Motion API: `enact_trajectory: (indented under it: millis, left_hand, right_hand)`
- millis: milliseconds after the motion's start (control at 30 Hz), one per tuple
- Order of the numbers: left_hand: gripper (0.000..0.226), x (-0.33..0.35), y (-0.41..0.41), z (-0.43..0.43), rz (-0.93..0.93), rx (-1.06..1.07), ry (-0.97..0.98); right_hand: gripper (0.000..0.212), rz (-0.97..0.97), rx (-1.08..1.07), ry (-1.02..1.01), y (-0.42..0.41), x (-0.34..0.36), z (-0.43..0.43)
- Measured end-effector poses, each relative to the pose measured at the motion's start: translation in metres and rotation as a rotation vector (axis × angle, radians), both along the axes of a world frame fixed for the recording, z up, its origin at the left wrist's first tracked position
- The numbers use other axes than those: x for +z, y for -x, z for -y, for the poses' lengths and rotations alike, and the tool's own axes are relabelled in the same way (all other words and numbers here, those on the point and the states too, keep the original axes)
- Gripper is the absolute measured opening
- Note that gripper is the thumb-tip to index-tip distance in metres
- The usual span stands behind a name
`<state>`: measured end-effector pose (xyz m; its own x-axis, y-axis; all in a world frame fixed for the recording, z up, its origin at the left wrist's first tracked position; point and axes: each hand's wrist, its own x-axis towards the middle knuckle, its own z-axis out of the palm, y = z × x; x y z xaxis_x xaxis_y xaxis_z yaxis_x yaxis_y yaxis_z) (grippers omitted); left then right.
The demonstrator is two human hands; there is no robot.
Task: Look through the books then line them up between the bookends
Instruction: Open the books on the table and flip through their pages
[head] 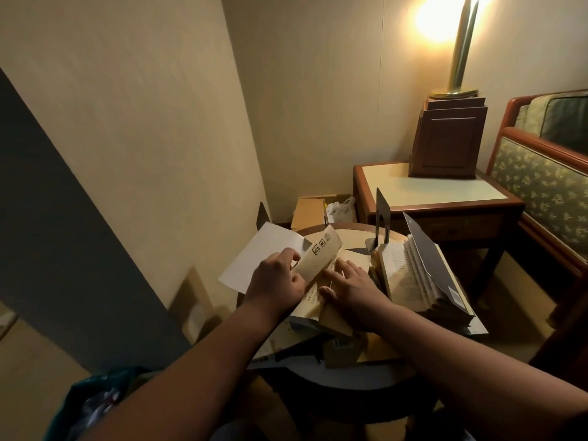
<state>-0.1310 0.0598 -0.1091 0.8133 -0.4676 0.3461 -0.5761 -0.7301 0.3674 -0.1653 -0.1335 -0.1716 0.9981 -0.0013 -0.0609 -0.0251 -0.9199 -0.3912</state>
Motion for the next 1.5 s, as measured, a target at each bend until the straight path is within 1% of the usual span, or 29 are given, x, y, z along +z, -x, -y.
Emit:
enact_trajectory:
  millis: [67, 200, 267, 467, 533, 600, 633, 700, 767, 833, 900, 1000, 1033, 1133, 1200, 1233, 1333, 1367, 1433, 1500]
  left_hand:
    - [0.031, 0.001, -0.006, -0.003, 0.019, 0.018, -0.007]
    - [0.037, 0.003, -0.013, -0.015, -0.001, 0.105, 0.008]
    - [0.038, 0.004, -0.014, -0.023, -0.056, 0.133, 0.032]
    - [0.033, -0.009, 0.000, -0.048, -0.259, 0.277, 0.211]
    - [0.034, -0.017, 0.004, -0.054, -0.306, 0.306, 0.206]
    - [0.038, -0.024, 0.007, -0.058, -0.327, 0.346, 0.129]
    - [0.041, -0.027, 0.007, -0.059, -0.315, 0.363, 0.079]
    - [0.046, -0.032, 0.007, -0.059, -0.235, 0.367, -0.023]
    - [0.049, -0.039, 0.005, -0.058, -0.142, 0.307, -0.074]
    - [0.043, -0.042, 0.003, -0.056, -0.132, 0.232, -0.044]
    - [0.040, -0.043, 0.003, -0.054, -0.181, 0.215, 0.006]
    - [0.056, -0.043, 0.004, -0.048, -0.230, 0.217, 0.028]
    - [0.056, -0.044, 0.005, -0.047, -0.226, 0.216, 0.035]
    - [0.039, -0.043, 0.004, -0.048, -0.210, 0.236, 0.096]
    - [0.035, -0.041, 0.001, -0.054, -0.201, 0.271, 0.158]
    - [0.040, -0.041, -0.001, -0.057, -0.188, 0.283, 0.197]
    - [0.071, -0.040, -0.005, -0.065, -0.178, 0.308, 0.279]
    - [0.079, -0.041, -0.005, -0.066, -0.174, 0.305, 0.257]
    - [0.089, -0.043, -0.004, -0.066, -0.129, 0.292, 0.135]
    - [0.089, -0.045, -0.005, -0.063, -0.055, 0.281, -0.034]
  right_hand:
    - [0.067, -0.005, 0.011, 0.057, -0.001, 0.000, -0.002]
    - [0.069, -0.004, 0.018, 0.046, -0.002, 0.007, -0.002]
    - [0.068, -0.011, 0.026, 0.045, -0.003, 0.010, -0.002]
    - [0.071, -0.084, 0.078, 0.052, -0.012, 0.018, -0.006]
    - [0.070, -0.090, 0.090, 0.058, -0.014, 0.018, -0.007]
    - [0.070, -0.090, 0.090, 0.081, -0.016, 0.014, -0.010]
    - [0.070, -0.086, 0.089, 0.101, -0.016, 0.012, -0.012]
    - [0.072, -0.079, 0.085, 0.144, -0.016, 0.007, -0.015]
    - [0.073, -0.074, 0.081, 0.167, -0.015, 0.003, -0.016]
    - [0.073, -0.067, 0.088, 0.173, -0.014, 0.001, -0.014]
    - [0.072, -0.062, 0.096, 0.170, -0.013, -0.001, -0.012]
    - [0.071, -0.062, 0.101, 0.166, -0.010, -0.001, -0.008]
    - [0.071, -0.061, 0.104, 0.164, -0.009, -0.001, -0.006]
    - [0.071, -0.059, 0.111, 0.161, -0.007, -0.001, -0.001]
    - [0.071, -0.059, 0.111, 0.156, -0.006, -0.001, 0.002]
    - [0.071, -0.057, 0.112, 0.153, -0.005, -0.001, 0.003]
    - [0.071, -0.051, 0.120, 0.143, -0.005, -0.001, 0.006]
    - [0.071, -0.050, 0.124, 0.139, -0.004, -0.001, 0.008]
    - [0.070, -0.049, 0.127, 0.133, -0.003, -0.001, 0.012]
    - [0.069, -0.054, 0.128, 0.127, -0.001, -0.001, 0.015]
